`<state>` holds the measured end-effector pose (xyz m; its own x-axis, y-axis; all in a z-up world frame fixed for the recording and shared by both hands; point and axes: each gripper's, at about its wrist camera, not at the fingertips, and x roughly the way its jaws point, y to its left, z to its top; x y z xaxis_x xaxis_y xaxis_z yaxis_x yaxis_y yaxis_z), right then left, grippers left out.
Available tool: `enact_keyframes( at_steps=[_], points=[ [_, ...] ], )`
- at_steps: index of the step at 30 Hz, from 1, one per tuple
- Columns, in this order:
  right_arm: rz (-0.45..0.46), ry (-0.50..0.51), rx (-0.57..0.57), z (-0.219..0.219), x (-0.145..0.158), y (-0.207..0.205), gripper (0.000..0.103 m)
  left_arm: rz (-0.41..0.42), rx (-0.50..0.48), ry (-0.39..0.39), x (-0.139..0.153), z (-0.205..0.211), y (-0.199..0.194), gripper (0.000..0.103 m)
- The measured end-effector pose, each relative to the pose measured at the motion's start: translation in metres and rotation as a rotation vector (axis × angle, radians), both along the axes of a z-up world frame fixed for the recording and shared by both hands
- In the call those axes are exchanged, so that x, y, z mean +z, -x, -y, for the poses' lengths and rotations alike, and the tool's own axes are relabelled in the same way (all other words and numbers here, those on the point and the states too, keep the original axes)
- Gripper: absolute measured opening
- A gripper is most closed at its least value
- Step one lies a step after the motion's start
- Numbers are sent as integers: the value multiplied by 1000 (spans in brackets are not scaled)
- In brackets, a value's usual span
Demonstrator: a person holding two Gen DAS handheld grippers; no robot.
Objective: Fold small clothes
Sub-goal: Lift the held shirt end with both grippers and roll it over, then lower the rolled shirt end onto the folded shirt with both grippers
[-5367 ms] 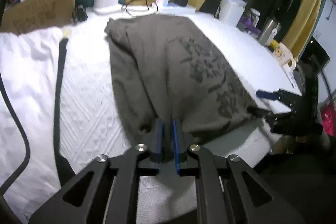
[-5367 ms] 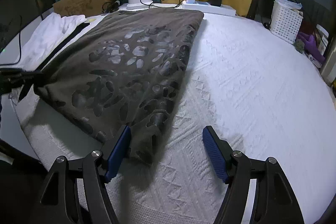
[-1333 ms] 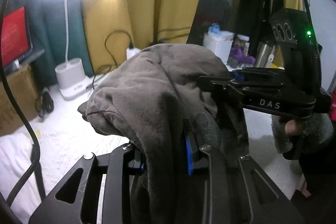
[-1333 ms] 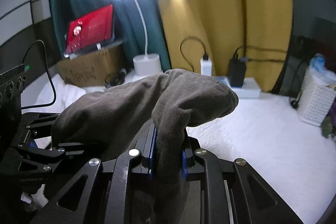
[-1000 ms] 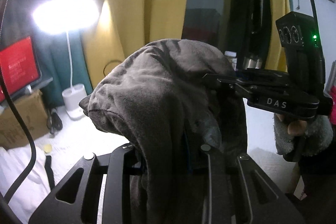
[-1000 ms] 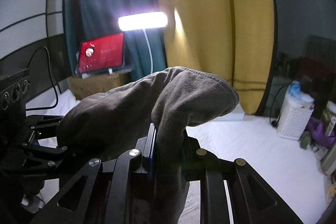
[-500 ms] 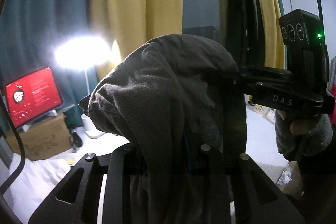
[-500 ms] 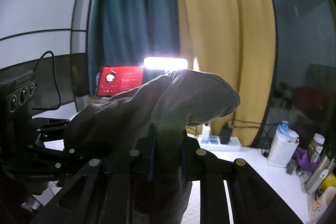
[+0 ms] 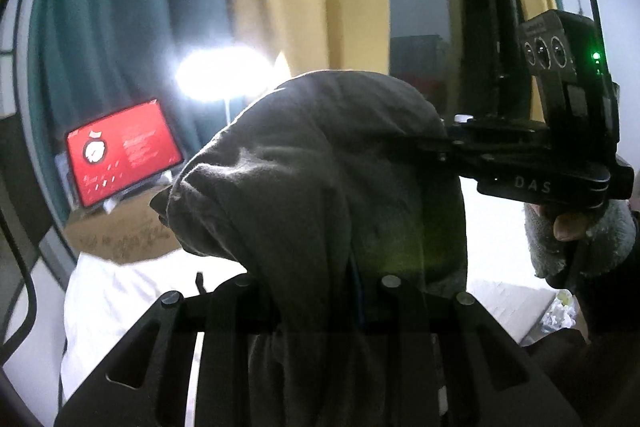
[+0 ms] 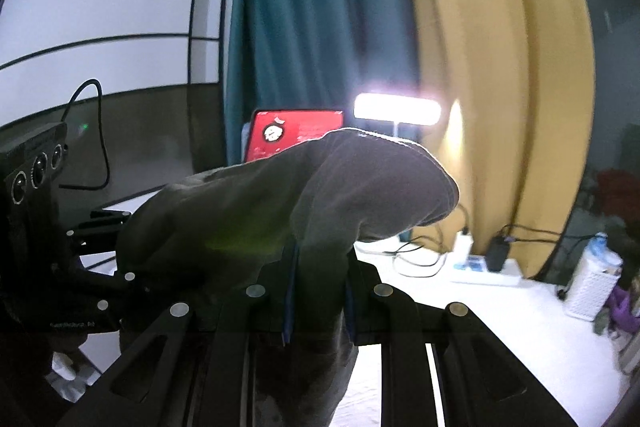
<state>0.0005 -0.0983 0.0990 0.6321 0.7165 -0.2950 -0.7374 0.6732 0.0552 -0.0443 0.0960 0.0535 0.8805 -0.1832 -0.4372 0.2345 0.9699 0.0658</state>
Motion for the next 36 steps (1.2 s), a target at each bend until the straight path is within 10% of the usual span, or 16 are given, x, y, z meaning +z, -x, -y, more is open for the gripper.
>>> enact_keyframes(
  at_steps=[36],
  points=[
    [-319, 163, 94, -104, -135, -152, 19, -369, 133, 96, -113, -65, -112, 25]
  ],
)
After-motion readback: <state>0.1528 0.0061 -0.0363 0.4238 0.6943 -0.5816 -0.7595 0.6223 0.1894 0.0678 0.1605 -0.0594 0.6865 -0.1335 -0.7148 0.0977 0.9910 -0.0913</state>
